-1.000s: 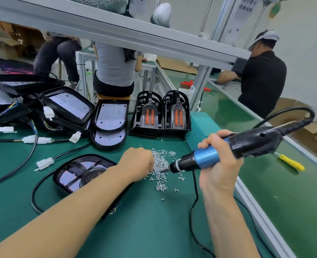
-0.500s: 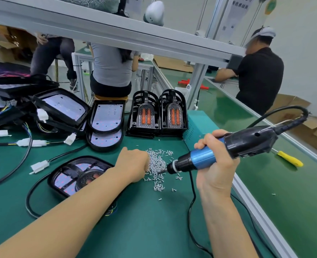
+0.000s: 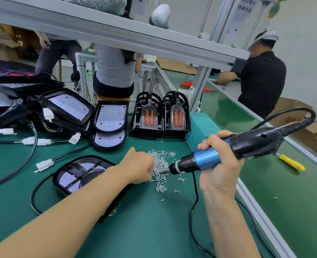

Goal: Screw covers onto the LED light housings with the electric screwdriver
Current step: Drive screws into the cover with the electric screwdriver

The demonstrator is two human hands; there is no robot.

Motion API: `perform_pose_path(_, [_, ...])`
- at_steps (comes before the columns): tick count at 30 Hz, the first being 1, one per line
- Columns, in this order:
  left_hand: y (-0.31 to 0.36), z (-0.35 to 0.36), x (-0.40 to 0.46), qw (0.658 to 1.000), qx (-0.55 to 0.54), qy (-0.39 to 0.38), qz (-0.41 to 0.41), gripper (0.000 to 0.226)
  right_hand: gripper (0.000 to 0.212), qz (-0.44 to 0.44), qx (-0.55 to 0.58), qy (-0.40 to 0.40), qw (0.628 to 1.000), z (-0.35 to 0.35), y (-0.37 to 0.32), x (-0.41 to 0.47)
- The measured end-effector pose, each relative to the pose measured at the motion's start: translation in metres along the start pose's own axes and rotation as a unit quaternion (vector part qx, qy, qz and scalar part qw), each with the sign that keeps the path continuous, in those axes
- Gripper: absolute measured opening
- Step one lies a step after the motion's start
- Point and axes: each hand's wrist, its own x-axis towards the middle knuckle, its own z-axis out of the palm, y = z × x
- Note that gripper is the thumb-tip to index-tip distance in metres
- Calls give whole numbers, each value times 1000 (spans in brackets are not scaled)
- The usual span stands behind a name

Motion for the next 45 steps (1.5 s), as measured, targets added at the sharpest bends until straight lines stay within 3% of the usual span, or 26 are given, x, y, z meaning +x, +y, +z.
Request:
perform_pose_path(2, [-4, -12, -11, 986, -157, 61, -16, 11, 21, 14, 23, 0, 1000, 2, -3, 1])
perform_pose_path(6, [-20, -27, -51, 889, -434, 140, -34, 14, 19, 54, 106, -17, 993, 8, -9, 1])
perform_pose_path(12, [-40, -21, -108, 772, -599, 185, -107, 12, 13, 81, 169, -74, 979, 39, -5, -12])
perform_pose_path(16, [-46, -23, -130, 737, -635, 201, -116, 12, 13, 104, 178, -108, 973, 62, 7, -24])
perform_pose_path(21, [-69, -21, -152, 763, -573, 264, -140, 13, 14, 137, 170, -141, 966, 88, 23, -36])
perform_pose_path(26, [-109, -3, -175, 777, -445, 357, -266, 20, 17, 141, 147, -162, 966, 114, 43, -46])
perform_pose_path(36, [-106, 12, -183, 796, -453, 318, -245, 23, 29, 143, 71, -230, 960, 133, 87, -69])
perform_pose_path(45, [-102, 15, -179, 793, -442, 335, -253, 25, 17, 134, 21, -253, 958, 134, 92, -74])
